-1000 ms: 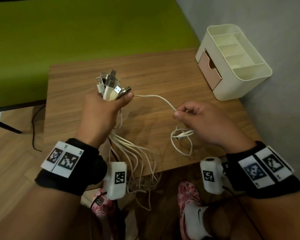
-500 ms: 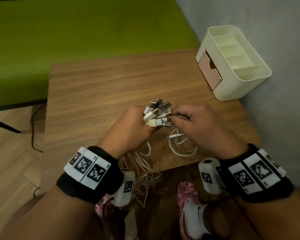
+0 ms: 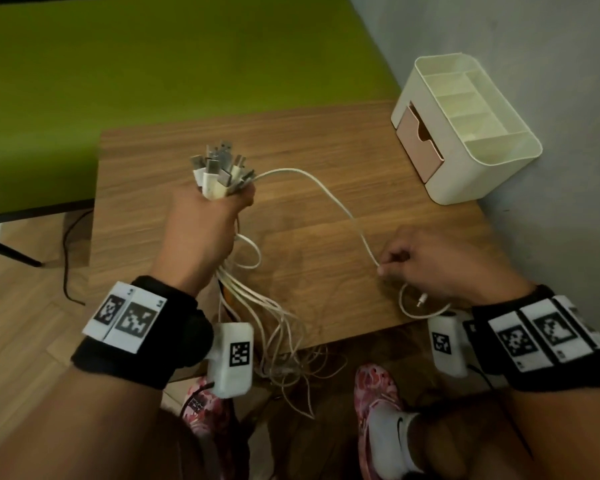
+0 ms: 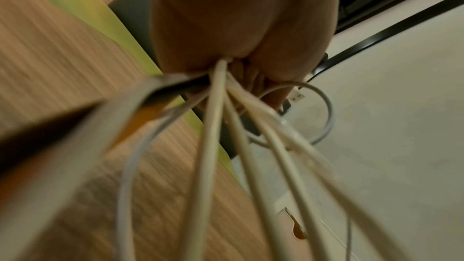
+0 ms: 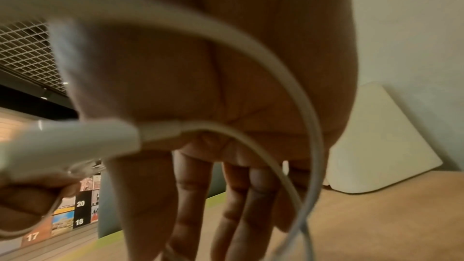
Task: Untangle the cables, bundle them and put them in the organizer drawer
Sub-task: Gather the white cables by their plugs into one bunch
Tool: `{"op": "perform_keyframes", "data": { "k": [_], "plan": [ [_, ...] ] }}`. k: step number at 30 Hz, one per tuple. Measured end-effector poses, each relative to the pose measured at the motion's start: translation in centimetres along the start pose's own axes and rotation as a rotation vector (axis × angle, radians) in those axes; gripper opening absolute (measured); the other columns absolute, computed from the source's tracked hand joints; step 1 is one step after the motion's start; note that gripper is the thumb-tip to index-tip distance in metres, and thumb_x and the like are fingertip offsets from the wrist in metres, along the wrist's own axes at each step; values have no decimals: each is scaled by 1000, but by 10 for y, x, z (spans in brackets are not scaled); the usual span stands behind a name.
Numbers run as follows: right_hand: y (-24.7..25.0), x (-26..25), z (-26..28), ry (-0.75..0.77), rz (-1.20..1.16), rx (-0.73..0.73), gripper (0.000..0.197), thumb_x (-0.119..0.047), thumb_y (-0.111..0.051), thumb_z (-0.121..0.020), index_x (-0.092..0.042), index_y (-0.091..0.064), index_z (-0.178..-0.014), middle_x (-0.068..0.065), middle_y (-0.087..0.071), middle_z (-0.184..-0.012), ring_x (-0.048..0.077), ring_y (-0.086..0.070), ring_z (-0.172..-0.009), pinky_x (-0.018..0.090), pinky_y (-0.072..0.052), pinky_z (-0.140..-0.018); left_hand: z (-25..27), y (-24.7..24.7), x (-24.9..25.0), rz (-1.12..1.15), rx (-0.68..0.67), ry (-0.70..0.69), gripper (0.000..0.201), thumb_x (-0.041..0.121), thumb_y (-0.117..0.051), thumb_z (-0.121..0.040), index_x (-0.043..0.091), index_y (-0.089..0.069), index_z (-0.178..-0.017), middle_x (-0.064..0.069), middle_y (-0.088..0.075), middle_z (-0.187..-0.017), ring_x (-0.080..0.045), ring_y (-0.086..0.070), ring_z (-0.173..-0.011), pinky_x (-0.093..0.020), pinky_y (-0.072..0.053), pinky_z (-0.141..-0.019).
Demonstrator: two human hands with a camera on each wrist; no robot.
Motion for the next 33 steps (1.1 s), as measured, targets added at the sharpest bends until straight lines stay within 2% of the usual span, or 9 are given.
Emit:
{"op": "perform_keyframes", "data": {
  "k": [4, 10, 11, 14, 17, 21, 25, 29, 33],
  "plan": [
    [-2, -13, 4, 76, -88, -9, 7, -38, -66, -91, -37, -65, -98, -16, -62, -96, 2, -60, -86, 25, -47, -69, 3, -14, -5, -45, -80, 4, 24, 17, -68, -87, -6, -62, -89, 11, -41, -44, -9, -33, -40, -28, -28, -45],
    [-21, -30, 10, 153, -288, -133, 4, -26, -64, -94, -27, -65, -90, -7, -73, -81, 6, -70, -77, 33, -58, -69, 3, -13, -5, -30, -78, 1, 23, 22, -69, -87, 0, -65, -91, 13, -45, -48, -9, -36, -45, -31, -29, -49],
    [-22, -33, 10, 163, -328, -137, 1, -25, -65, -93, -26, -65, -93, -6, -73, -84, 7, -71, -79, 33, -59, -69, 3, -13, -6, -31, -74, 3, 22, 22, -69, -87, 1, -66, -90, 13, -46, -48, -9, -37, -46, -32, -30, -49],
    [-26, -39, 9, 220, -300, -155, 24, -34, -72, -87, -37, -63, -109, -17, -67, -102, -1, -65, -90, 24, -55, -78, 3, -14, -6, -58, -78, -8, 19, 21, -69, -87, 3, -67, -89, 13, -48, -47, -6, -39, -45, -31, -32, -51],
    [-38, -43, 9, 230, -251, -216, 39, -38, -76, -82, -43, -59, -118, -20, -58, -116, -3, -59, -105, 27, -52, -90, 1, -11, -8, -52, -52, 6, 16, 22, -69, -86, 6, -68, -87, 14, -49, -47, -6, -40, -45, -31, -33, -51],
    [-28, -24, 3, 68, -112, -129, 40, -37, -78, -80, -36, -60, -116, -14, -52, -118, 9, -60, -105, 28, -52, -86, -4, -2, -12, -61, 10, 28, 18, 23, -69, -83, 5, -66, -86, 12, -49, -46, -8, -41, -42, -31, -34, -50],
    [-26, -2, 1, -109, -206, -147, 27, -24, -78, -82, -30, -60, -101, -2, -71, -92, 16, -71, -69, 35, -60, -68, -4, -1, -11, -79, 15, 20, 20, 21, -70, -85, 2, -65, -86, 11, -48, -44, -9, -40, -41, -31, -34, -48],
    [-8, -12, -2, 22, -416, 38, 18, -14, -78, -81, -22, -66, -89, 0, -72, -79, 25, -72, -71, 50, -61, -73, -3, -6, -11, -114, -18, 22, 17, 22, -71, -86, 9, -63, -80, 11, -48, -44, -7, -40, -39, -31, -34, -48],
    [12, -17, 0, 136, -516, 225, 17, -17, -79, -81, -29, -67, -84, -9, -71, -80, 9, -70, -76, 42, -59, -80, 2, -13, -6, -156, -36, -10, 14, 18, -72, -86, 5, -67, -86, 12, -54, -52, 0, -42, -39, -22, -35, -43]
  ]
}}
Point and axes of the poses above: each hand's wrist, its own z-axis away from the middle knuckle, its own y-axis out of the back of the hand, x = y × z, the point moved 9 cm from there along -z, towards the middle knuckle
